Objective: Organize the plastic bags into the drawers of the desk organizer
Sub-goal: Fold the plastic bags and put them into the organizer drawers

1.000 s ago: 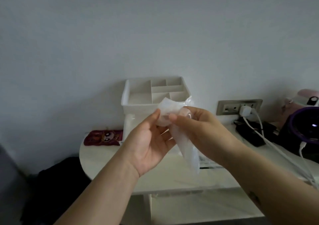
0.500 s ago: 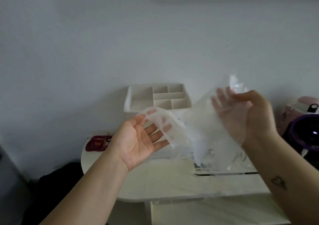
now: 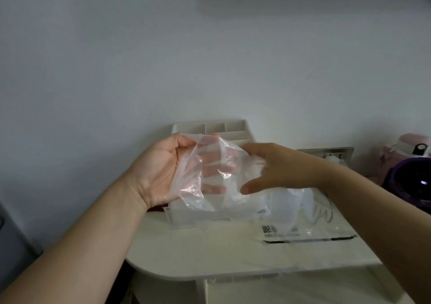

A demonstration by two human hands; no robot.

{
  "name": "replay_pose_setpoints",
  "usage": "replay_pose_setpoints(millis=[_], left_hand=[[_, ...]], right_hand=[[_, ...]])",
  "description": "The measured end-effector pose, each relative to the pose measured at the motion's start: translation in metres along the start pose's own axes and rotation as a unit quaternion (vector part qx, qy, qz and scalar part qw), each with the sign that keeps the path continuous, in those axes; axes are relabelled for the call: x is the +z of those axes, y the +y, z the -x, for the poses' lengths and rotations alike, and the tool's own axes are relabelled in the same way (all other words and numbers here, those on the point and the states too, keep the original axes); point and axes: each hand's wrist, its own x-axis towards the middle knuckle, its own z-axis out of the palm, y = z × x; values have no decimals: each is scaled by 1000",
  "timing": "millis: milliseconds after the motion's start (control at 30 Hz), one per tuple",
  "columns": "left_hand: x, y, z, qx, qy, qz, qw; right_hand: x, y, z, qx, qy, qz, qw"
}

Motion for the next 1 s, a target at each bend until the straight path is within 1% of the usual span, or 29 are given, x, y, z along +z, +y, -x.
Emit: replay_pose_setpoints(millis=[67, 133, 167, 233, 267, 300, 333, 367, 400, 433, 500, 567, 600, 633, 733, 767, 800, 833, 867, 900, 933, 967, 1000], left_hand=[[0, 6, 1, 7, -7, -15, 1000], [-3, 10, 1, 19, 15, -11, 1000], [-7, 10, 2, 19, 42, -9, 999], [-16, 8, 1, 15, 126, -16, 992], [-21, 5, 1, 14, 178, -41, 983], [-24, 1, -1, 13, 233, -102, 967], [-26, -4, -2, 8, 287, -204, 936], [-30, -8, -4, 5, 329, -321, 888], [-34, -12, -5, 4, 349, -428, 834], [-40, -15, -6, 2, 350, -506, 788], [-47, -20, -6, -2, 344, -610, 714], [-52, -25, -8, -2, 369, -694, 618], [-55, -27, -9, -2, 384, -718, 580], [-55, -30, -11, -2, 392, -730, 560], [-55, -31, -9, 10, 404, -738, 540], [-54, -31, -7, 39, 408, -747, 523], [-51, -33, -4, 85, 407, -756, 506], [-44, -36, -3, 139, 388, -760, 503], [-35, -40, -2, 176, 345, -766, 514], [-25, -46, -3, 184, 283, -771, 540], [-17, -53, -6, 155, 222, -772, 576], [-12, -59, -9, 84, 169, -770, 610], [-9, -60, -14, -2, 131, -760, 637]], right_hand=[[-10, 0, -2, 11, -14, 6, 1000], [-25, 0, -1, 26, 2, -21, 999], [-34, 0, 0, 33, 13, -37, 999], [-47, -1, -2, 50, 28, -45, 997], [-50, 0, -4, 62, 36, -33, 997], [-51, 1, -9, 78, 47, -9, 996], [-49, 2, -15, 95, 58, 25, 993], [-46, 2, -21, 112, 65, 67, 989], [-42, 3, -27, 125, 70, 110, 983], [-36, 4, -33, 134, 75, 149, 977], [-22, 7, -43, 145, 92, 206, 963], [-6, 11, -49, 151, 124, 255, 947], [2, 13, -51, 148, 141, 278, 938], [9, 16, -51, 143, 159, 296, 931], [26, 21, -51, 110, 195, 335, 915], [29, 23, -50, 101, 204, 345, 911], [33, 25, -50, 95, 213, 353, 906], [37, 28, -50, 93, 221, 358, 902], [40, 29, -50, 90, 228, 364, 898], [42, 30, -50, 87, 233, 370, 895], [44, 31, -50, 84, 234, 373, 894], [45, 31, -50, 80, 230, 372, 896], [45, 31, -49, 75, 228, 366, 899]])
